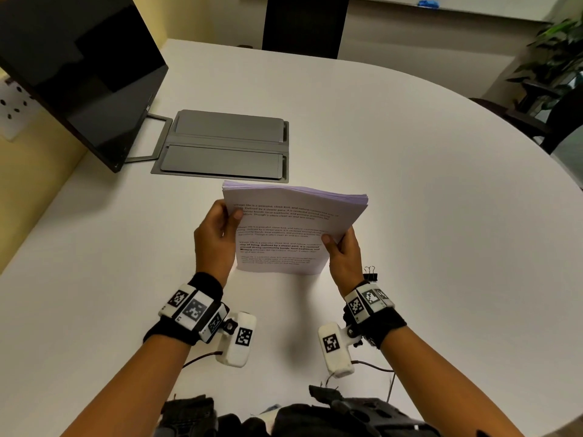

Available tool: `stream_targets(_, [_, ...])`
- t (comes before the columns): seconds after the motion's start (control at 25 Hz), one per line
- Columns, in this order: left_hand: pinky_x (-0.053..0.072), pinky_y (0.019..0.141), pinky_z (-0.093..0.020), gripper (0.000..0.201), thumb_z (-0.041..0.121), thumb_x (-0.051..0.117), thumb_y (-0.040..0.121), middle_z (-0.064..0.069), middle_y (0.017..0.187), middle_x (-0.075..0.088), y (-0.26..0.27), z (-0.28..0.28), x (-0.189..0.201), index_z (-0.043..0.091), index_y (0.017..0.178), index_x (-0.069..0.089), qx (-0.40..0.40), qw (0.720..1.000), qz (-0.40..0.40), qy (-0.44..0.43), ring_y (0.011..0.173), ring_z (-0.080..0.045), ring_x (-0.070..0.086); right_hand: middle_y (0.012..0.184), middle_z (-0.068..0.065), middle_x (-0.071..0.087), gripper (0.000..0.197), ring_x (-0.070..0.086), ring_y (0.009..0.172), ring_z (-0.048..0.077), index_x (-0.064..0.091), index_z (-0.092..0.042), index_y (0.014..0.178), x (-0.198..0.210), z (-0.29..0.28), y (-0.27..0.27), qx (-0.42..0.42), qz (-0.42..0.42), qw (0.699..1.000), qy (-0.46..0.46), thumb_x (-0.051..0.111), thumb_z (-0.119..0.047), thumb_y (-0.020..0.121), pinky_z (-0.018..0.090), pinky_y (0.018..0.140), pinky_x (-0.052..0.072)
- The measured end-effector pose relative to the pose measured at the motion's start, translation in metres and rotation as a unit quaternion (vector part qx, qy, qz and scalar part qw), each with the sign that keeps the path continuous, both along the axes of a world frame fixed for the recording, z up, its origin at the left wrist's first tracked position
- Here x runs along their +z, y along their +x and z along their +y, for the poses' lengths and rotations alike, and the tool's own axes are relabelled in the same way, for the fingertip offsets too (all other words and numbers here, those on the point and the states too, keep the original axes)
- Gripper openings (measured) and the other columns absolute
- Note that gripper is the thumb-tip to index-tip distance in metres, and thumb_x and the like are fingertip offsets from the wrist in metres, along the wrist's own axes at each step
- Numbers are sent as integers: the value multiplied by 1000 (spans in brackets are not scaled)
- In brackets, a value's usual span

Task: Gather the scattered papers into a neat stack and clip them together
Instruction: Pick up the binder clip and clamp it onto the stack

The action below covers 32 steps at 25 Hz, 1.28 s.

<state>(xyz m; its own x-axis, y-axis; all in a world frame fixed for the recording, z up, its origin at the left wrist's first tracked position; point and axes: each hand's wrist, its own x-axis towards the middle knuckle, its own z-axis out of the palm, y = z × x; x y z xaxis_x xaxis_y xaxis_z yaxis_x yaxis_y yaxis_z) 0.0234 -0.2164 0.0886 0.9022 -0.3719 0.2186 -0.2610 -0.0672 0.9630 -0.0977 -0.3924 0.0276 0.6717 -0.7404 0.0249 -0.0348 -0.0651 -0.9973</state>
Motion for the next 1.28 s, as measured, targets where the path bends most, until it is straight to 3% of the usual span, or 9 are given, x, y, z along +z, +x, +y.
stream_targets(0.24, [51, 76, -15, 12, 13, 59, 89, 10, 88, 67, 11, 2, 35, 14, 99, 66, 30, 996, -46, -69, 82, -3, 62, 109, -8, 60, 45, 57, 92, -12, 41, -5, 133, 4, -1, -1, 2, 17, 1000, -19, 49, 4, 90, 11, 82, 47])
stream_targets(0.4, [55, 79, -24, 15, 12, 64, 85, 7, 86, 69, 13, 1, 36, 14, 99, 69, 58, 995, -42, -75, 77, -3, 63, 111, -6, 57, 48, 56, 101, 7, 45, -9, 127, 13, -8, -10, 34, 79, 988, -128, 55, 6, 82, 11, 86, 44])
stream_targets(0.56, [56, 82, -28, 17, 11, 64, 85, 0, 92, 70, 13, 0, 36, 13, 101, 69, 70, 994, -40, -70, 80, -9, 64, 111, 2, 58, 54, 50, 103, 20, 53, -9, 115, -2, -42, -33, -11, 189, 950, -248, 48, 16, 67, 20, 89, 34])
stream_targets(0.68, [56, 81, -26, 18, 12, 63, 85, 0, 94, 70, 12, 1, 36, 13, 102, 69, 74, 994, -45, -62, 79, -8, 64, 118, 13, 60, 45, 56, 108, 34, 59, -6, 113, -28, -80, -55, -34, 311, 915, -256, 51, 15, 74, 35, 94, 43])
stream_targets(0.8, [56, 82, -27, 18, 13, 63, 86, -2, 94, 70, 11, 1, 36, 10, 102, 69, 72, 995, -44, -59, 81, -12, 64, 118, 16, 62, 28, 56, 110, 34, 63, -5, 111, -49, -103, -72, -17, 398, 887, -233, 60, 0, 84, 37, 95, 43])
stream_targets(0.96, [56, 81, -25, 18, 13, 62, 86, 0, 94, 69, 11, 0, 37, 15, 103, 68, 71, 995, -44, -60, 81, -12, 64, 112, 14, 63, 20, 59, 103, 31, 66, -7, 105, -62, -101, -75, 3, 420, 880, -222, 65, -14, 86, 35, 86, 45])
stream_targets(1.12, [56, 80, -24, 17, 13, 62, 86, 1, 93, 69, 11, 0, 38, 15, 102, 68, 69, 995, -41, -60, 80, -10, 64, 106, 16, 60, 8, 57, 96, 31, 67, -3, 89, -62, -93, -71, -12, 439, 864, -247, 61, -2, 85, 28, 71, 38])
stream_targets(1.28, [56, 80, -25, 19, 13, 62, 86, -2, 94, 70, 12, 1, 37, 7, 103, 69, 63, 996, -38, -54, 81, -12, 64, 104, 17, 59, 14, 58, 94, 33, 67, 1, 83, -57, -90, -71, 17, 440, 858, -264, 59, 11, 79, 29, 70, 38])
